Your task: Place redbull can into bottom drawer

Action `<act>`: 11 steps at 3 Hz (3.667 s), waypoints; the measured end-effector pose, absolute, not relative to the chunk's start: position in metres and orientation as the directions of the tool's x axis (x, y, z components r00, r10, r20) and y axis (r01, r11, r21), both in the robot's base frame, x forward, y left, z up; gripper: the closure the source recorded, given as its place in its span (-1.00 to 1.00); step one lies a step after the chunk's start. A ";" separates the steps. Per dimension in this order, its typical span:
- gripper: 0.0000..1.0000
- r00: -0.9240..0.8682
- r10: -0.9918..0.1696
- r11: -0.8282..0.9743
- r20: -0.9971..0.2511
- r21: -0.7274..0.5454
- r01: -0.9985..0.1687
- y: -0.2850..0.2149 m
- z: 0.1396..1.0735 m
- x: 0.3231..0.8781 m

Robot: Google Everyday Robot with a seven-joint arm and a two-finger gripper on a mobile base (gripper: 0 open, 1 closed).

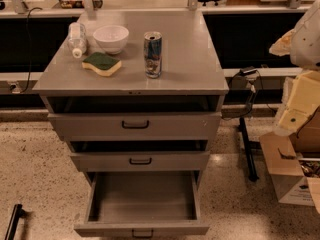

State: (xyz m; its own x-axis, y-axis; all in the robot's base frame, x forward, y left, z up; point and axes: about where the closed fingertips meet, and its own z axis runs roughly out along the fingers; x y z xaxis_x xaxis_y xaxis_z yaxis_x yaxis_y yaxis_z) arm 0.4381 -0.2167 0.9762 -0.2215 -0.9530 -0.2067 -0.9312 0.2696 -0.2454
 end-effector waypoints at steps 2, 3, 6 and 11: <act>-1.00 -0.157 -0.953 0.238 -0.258 -0.322 -0.916 -0.197 0.997 0.467; -1.00 -0.063 -0.928 0.213 -0.367 -0.385 -0.898 -0.159 1.016 0.512; -1.00 0.058 -0.793 0.209 -0.607 -0.360 -0.909 -0.108 1.005 0.567; -1.00 0.034 -0.403 0.452 -0.915 -0.231 -0.862 -0.002 0.941 0.684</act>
Offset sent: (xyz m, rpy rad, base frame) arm 0.0702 0.0462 0.0481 0.0876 -0.2089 0.1110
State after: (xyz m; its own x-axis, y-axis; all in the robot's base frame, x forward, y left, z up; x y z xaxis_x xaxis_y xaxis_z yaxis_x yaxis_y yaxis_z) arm 0.6841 -0.0022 0.9410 0.0344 -0.4026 -0.9147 -0.8616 0.4518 -0.2312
